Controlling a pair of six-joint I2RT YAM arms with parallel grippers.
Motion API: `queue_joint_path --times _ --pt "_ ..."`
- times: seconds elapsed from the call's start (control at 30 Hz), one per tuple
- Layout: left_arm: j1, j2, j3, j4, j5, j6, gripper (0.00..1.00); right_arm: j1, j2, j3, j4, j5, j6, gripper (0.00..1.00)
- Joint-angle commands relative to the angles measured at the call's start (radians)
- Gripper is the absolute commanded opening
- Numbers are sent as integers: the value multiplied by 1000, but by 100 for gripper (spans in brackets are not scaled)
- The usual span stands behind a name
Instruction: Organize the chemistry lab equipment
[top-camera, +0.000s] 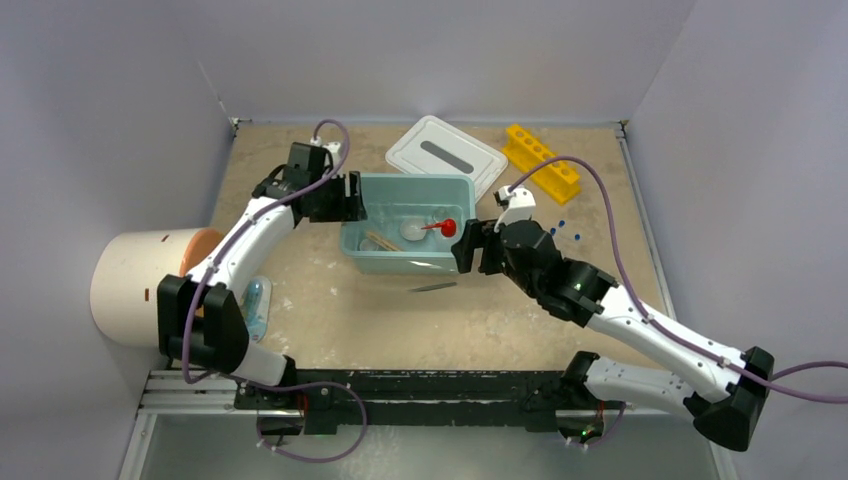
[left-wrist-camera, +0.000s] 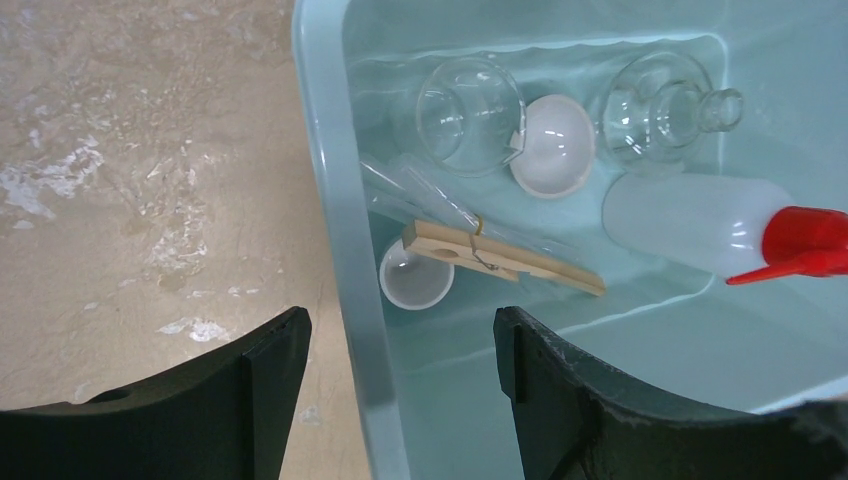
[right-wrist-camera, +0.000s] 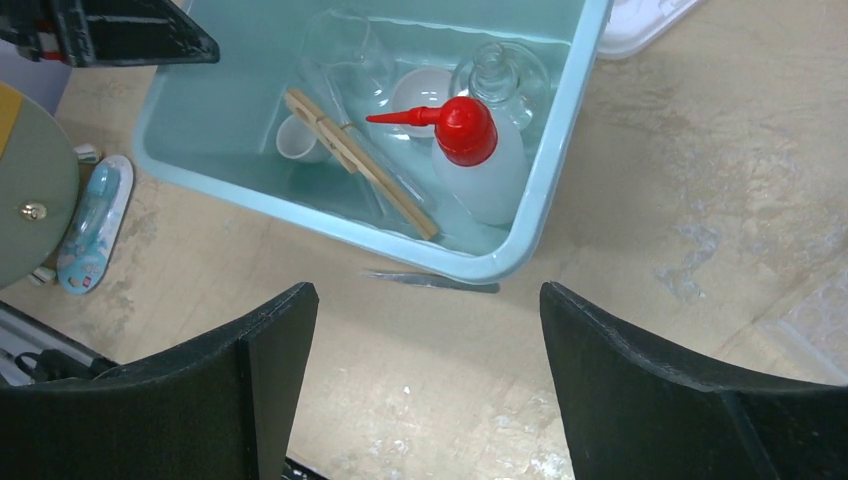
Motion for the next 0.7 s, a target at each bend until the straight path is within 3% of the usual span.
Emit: queue_joint_path --times 0.0,0.2,0.67 --pt "-17 43 22 20 -53 17 67 -6 -34 -21 47 20 60 84" --pt "-17 69 34 15 -96 18 59 -7 -59 -70 68 13 107 83" --pt "-17 79 34 -5 -186 8 9 -7 -99 -154 58 4 212 81"
